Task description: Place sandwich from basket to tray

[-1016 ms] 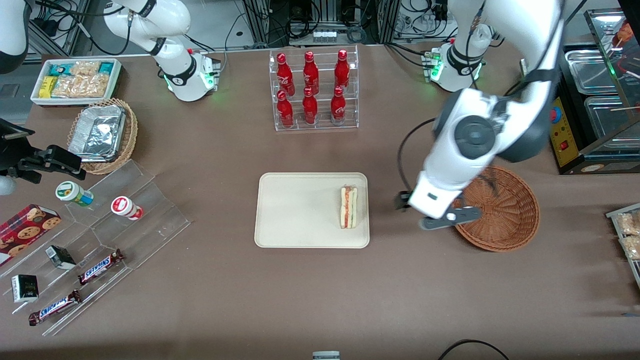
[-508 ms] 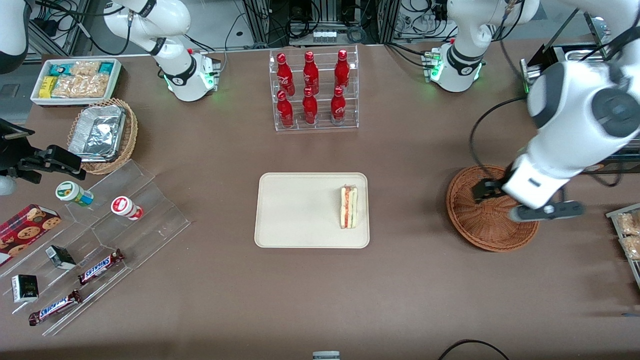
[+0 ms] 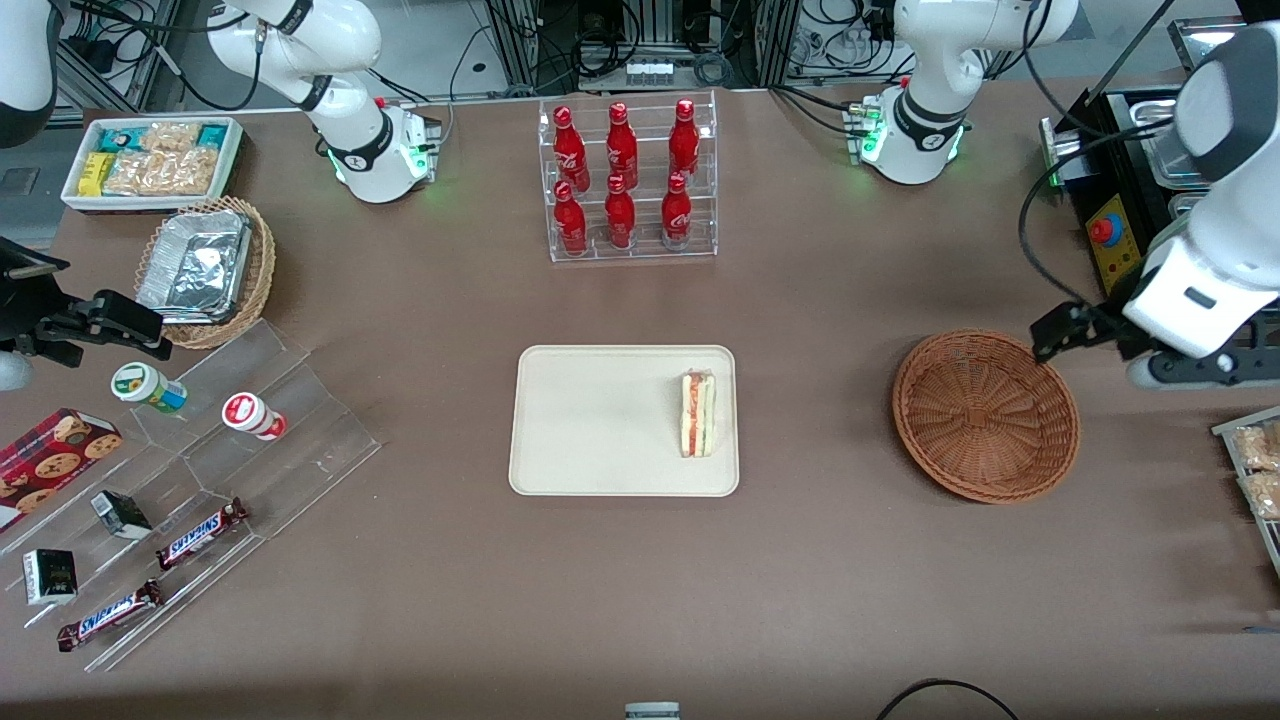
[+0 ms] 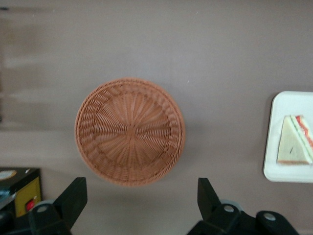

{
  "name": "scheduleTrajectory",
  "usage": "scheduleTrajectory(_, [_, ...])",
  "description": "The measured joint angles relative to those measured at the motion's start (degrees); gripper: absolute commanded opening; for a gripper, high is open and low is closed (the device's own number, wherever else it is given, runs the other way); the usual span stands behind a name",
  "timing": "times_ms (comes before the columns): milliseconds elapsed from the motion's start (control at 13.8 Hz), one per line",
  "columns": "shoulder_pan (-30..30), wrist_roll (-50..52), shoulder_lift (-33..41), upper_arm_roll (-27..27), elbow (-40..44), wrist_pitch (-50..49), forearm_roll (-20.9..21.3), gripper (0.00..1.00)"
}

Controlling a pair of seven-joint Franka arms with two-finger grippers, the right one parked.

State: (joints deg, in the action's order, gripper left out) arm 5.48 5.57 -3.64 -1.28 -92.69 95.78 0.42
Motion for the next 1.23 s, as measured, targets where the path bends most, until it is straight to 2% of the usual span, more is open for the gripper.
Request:
scheduleTrajectory(581, [-0.04, -0.13, 4.89, -0.06, 2.40, -12.53, 0.02, 1.00])
scheduleTrajectory(1234, [-1.33, -0.27, 5.79, 0.12, 2.44, -11.20, 0.05, 1.00])
